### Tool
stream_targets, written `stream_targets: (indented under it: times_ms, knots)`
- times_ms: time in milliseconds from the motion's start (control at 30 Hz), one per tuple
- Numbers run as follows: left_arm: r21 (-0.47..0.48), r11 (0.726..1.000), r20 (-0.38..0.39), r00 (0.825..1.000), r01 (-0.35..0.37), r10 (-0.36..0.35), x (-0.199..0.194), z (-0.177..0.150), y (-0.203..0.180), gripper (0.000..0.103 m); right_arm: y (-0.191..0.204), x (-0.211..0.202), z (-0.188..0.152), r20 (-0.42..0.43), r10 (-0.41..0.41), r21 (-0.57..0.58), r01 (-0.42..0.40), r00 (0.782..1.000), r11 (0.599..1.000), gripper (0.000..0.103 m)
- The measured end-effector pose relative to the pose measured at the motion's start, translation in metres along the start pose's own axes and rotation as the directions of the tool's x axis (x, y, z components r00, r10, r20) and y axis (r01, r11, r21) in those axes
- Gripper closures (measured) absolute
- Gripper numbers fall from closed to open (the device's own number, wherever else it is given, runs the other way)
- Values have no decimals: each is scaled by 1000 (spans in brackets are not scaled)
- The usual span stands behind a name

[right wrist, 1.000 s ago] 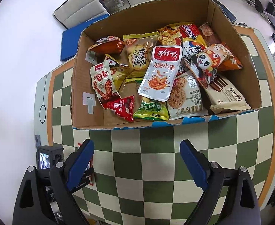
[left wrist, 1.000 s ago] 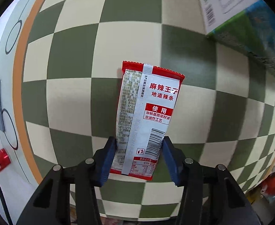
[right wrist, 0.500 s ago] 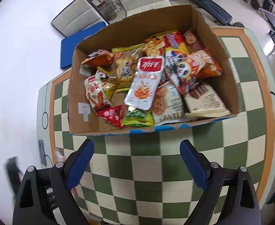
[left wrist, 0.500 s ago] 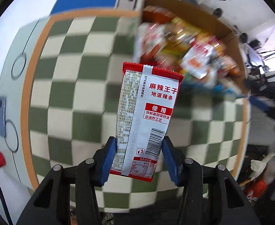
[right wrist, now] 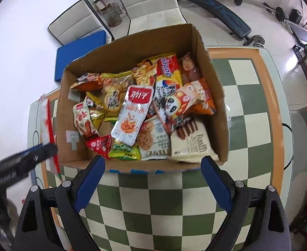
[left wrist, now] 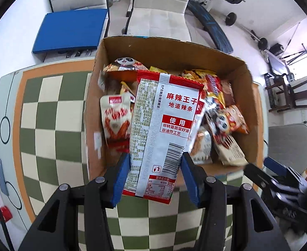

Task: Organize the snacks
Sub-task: 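Lift the spicy strip packet with the left tool and carry it over the box, then lower the packet into the box and open the left tool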

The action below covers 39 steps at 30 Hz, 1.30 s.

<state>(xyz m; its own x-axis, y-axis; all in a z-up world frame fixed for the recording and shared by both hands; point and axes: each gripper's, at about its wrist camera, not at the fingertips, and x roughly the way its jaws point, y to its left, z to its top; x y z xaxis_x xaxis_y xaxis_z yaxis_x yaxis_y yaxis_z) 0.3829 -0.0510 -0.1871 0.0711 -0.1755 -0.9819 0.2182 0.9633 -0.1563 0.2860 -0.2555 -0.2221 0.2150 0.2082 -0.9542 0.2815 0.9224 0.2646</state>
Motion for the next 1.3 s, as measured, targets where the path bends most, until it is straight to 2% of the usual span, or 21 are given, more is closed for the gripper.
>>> stream_targets:
  times_ms: [200,400,667,800,1000,1033,1067,1133,1300]
  knots:
    - [-6,1000,-57,998,-25,24,32,23,-3,56,-7,12,20,-4,-14,16,14,1000,1000,8]
    - [4,999,-109,993,-34,34,59,30,-6,55,-9,30,35,-27,-31,14,32,999,999,8]
    - [16,999,-140,989,-43,45,75,34,-9,54,-14,51,40,-59,-51,11,52,997,999,8]
    - [42,996,-138,987,-79,84,79,33,-13,54,-16,56,41,-69,-56,11,56,996,998,8]
    - [3,998,-122,991,-55,55,78,35,-10,52,-16,60,41,-76,-60,6,61,995,998,8]
    - [-4,998,-107,993,-57,56,76,35,-9,48,-16,59,41,-76,-61,4,62,995,998,8]
    - [-5,998,-85,995,-59,58,73,35,-8,35,-16,59,41,-75,-61,4,61,995,998,8]
    - [-2,998,-57,997,-59,59,68,36,-8,21,-15,59,41,-72,-61,4,61,996,998,8]
    - [3,998,-48,997,-65,66,63,36,-8,9,-15,56,42,-65,-59,7,59,996,998,8]
